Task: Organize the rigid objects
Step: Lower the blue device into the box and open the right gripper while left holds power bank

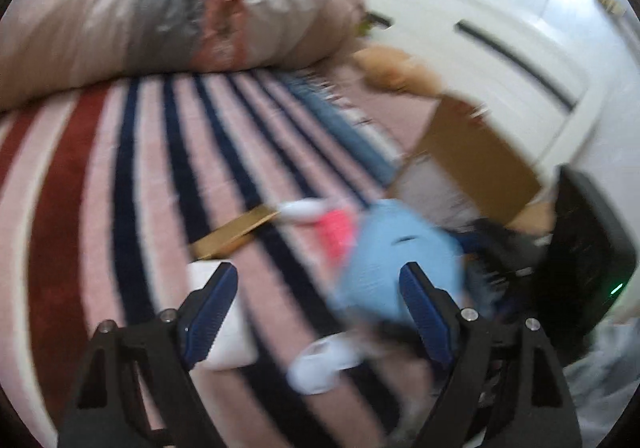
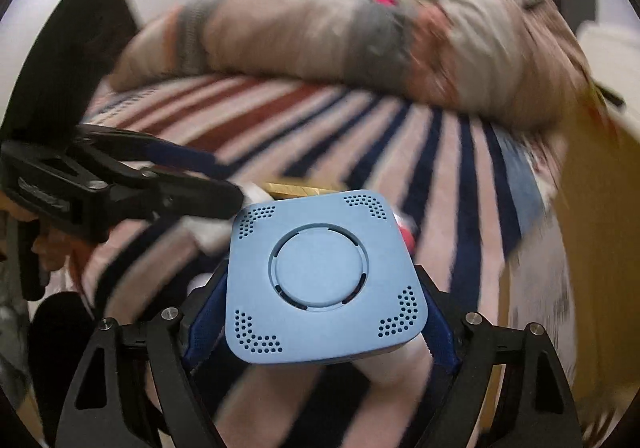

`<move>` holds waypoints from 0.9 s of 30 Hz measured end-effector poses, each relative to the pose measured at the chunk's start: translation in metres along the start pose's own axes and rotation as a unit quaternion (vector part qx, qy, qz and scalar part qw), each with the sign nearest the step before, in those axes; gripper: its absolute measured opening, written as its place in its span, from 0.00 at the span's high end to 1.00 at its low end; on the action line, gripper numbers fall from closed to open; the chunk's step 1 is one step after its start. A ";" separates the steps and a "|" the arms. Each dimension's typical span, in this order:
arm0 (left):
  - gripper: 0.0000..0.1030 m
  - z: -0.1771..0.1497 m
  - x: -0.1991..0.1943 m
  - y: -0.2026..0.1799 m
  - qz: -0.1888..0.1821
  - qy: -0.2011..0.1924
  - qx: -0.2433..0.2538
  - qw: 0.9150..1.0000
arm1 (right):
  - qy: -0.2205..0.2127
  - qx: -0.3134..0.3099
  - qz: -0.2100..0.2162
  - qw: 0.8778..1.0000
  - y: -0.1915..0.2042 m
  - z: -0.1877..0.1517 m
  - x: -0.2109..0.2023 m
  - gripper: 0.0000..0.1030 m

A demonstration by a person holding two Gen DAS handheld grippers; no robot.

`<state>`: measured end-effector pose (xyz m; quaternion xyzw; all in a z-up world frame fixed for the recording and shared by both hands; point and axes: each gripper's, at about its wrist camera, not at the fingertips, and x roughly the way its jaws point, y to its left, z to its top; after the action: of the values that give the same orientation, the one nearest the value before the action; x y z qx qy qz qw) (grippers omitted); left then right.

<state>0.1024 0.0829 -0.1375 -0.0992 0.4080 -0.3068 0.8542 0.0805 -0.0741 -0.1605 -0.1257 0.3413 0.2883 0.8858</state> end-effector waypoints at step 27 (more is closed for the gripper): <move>0.56 0.128 0.036 -0.198 -0.068 0.012 0.132 0.989 | -0.067 0.019 0.032 0.997 -0.121 0.057 -0.132 0.22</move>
<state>0.1292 -0.1063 0.0059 -0.0099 0.3663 -0.4166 0.8319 0.1034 -0.2033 -0.0257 -0.0784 0.2907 0.3177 0.8991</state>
